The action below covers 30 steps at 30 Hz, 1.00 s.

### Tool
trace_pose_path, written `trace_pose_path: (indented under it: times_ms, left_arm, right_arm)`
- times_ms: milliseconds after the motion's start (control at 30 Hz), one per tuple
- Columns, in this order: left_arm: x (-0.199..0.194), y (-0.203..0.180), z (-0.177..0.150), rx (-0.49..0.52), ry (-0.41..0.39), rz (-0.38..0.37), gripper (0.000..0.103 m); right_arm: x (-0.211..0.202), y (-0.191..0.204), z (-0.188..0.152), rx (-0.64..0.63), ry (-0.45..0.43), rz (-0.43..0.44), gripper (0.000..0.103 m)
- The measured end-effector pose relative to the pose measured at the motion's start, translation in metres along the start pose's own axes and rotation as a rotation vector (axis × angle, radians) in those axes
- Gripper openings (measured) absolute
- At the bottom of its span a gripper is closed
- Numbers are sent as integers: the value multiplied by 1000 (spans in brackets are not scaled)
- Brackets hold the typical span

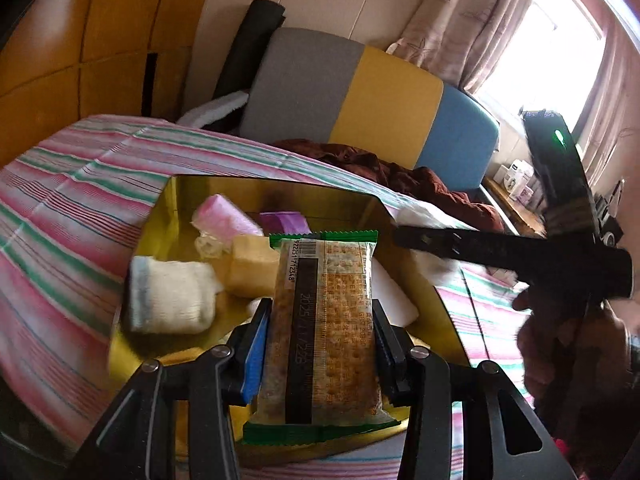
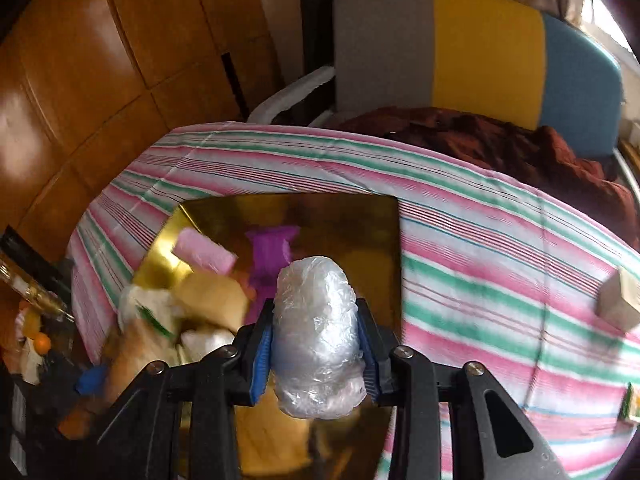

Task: Organize objects
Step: 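Open both grippers to drop the cracker bar and plastic bag into the tray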

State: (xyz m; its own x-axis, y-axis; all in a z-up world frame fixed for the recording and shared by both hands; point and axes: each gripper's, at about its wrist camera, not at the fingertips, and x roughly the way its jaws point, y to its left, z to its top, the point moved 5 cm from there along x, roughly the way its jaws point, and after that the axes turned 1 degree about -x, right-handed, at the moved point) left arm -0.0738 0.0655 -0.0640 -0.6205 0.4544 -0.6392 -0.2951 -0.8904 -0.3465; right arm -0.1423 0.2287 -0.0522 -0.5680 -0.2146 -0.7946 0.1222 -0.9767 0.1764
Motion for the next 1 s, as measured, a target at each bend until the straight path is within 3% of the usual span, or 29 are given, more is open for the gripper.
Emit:
trace_pose_path:
  times_ms: [67, 133, 167, 500, 1000]
  left_arm:
    - [7, -3, 6, -8, 2, -10, 52]
    - [13, -5, 10, -18, -6, -10, 74]
    - [15, -5, 12, -24, -10, -18, 76]
    - [12, 8, -1, -21, -8, 57, 72]
    - [-15, 4, -7, 78, -63, 178, 74]
  right_arm:
    - [7, -2, 14, 17, -10, 3, 45]
    - [11, -3, 24, 36, -18, 8, 52]
    - [12, -5, 29, 45, -23, 5, 52]
    - [4, -6, 5, 60, -15, 5, 52]
    - [-24, 8, -45, 43, -57, -52, 52]
